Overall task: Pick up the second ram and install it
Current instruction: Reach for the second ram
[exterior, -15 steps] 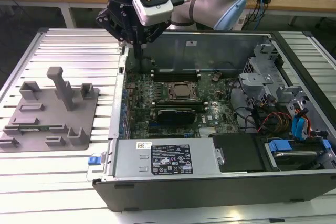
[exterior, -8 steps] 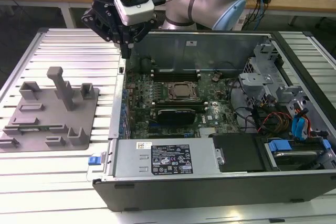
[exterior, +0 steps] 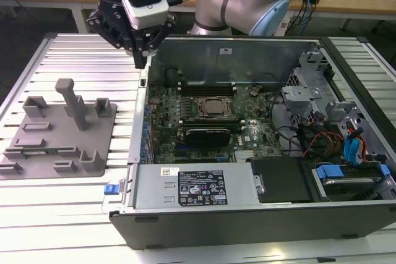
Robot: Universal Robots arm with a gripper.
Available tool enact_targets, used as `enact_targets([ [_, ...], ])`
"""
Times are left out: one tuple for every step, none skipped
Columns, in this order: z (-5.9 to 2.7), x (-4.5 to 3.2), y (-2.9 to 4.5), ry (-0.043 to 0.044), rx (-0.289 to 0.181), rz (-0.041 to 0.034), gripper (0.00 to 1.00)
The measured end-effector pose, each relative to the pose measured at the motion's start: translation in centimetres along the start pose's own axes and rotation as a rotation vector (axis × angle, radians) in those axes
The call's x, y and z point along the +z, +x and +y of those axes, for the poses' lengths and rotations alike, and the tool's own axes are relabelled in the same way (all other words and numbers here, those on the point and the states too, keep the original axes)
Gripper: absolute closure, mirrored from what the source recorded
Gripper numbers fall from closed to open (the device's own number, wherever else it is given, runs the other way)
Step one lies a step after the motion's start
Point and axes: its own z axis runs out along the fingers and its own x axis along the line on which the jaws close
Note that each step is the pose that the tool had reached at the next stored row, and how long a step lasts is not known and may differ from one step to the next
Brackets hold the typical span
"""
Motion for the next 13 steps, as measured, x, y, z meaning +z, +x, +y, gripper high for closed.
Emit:
enact_targets([
  [0.00, 0.00, 0.14, 0.0000, 0.000, 0.0000, 0.92],
  [-0.01, 0.00, 0.33, 0.0000, 0.000, 0.0000, 0.92],
  [-0.02, 0.00, 0.49, 0.0000, 0.000, 0.0000, 0.92],
  [-0.05, 0.00, 0.90, 0.0000, 0.000, 0.0000, 0.92],
  [-0.09, -0.01, 1.38, 0.0000, 0.000, 0.0000, 0.92],
  [-0.10, -0.01, 1.60, 0.0000, 0.000, 0.0000, 0.92],
  [-0.12, -0.01, 1.74, 0.0001, 0.000, 0.0000, 0.92],
  [-0.14, -0.01, 2.07, 0.0000, 0.000, 0.0001, 0.92],
  [-0.17, 0.01, 2.39, 0.0000, 0.000, 0.0000, 0.92],
  [-0.20, 0.04, 2.84, 0.0000, 0.000, 0.0000, 0.92],
  [-0.21, 0.07, 3.03, 0.0000, 0.000, 0.0000, 0.92],
  [-0.23, 0.08, 3.19, 0.0001, 0.000, 0.0000, 0.92],
  [-0.25, 0.11, 3.44, 0.0001, 0.000, 0.0000, 0.92],
])
